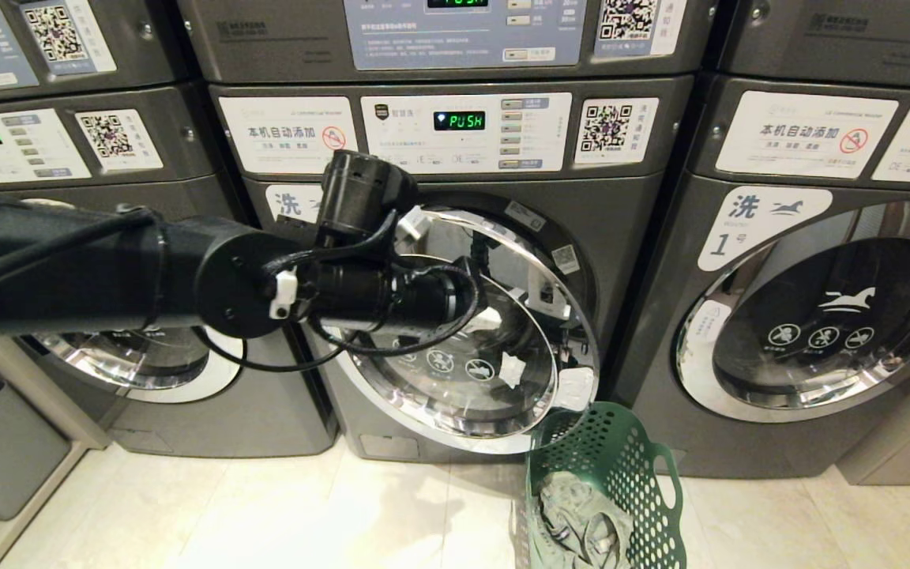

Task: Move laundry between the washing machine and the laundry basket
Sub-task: Close the washing machine door with the left hand

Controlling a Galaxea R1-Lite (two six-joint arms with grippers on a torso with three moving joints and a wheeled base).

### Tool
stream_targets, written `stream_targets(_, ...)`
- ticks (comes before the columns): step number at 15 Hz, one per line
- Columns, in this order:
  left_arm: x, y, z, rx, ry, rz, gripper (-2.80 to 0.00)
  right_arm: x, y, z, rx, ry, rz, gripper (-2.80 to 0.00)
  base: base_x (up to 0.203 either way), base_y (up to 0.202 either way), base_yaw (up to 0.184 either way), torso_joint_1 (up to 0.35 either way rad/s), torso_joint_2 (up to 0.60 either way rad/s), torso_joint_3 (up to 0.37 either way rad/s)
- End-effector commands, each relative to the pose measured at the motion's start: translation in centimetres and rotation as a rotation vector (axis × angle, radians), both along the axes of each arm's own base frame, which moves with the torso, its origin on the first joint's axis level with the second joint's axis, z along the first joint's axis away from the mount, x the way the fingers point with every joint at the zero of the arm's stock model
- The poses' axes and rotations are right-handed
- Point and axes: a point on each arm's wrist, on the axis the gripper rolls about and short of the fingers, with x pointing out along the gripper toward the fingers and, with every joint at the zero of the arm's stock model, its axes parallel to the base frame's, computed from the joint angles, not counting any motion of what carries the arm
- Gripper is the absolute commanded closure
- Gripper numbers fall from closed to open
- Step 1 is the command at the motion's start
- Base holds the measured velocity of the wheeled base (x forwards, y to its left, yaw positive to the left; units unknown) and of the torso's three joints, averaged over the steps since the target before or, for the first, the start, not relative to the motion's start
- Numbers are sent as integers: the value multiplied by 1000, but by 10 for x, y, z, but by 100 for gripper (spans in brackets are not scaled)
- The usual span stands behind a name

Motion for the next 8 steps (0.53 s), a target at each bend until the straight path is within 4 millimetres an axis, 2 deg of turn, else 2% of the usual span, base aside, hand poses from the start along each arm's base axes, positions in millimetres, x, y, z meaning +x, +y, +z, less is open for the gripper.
stream_targets(1,32,-27,-16,-3,1,-2,0,55,1,66,97,176,51,0,0,0,0,0,0,0)
stream_targets(3,44,-31,-4,-16,-12,11,0,135,4,104,173,349,131,0,0,0,0,0,0,0)
stream_targets(4,49,-33,-6,-8,4,18,0,180,8,110,206,433,176,0,0,0,0,0,0,0)
stream_targets(6,58,-38,-22,21,33,40,0,253,20,101,249,582,290,0,0,0,0,0,0,0)
stream_targets(8,63,-40,-34,44,50,60,0,304,40,77,282,710,439,0,0,0,0,0,0,0)
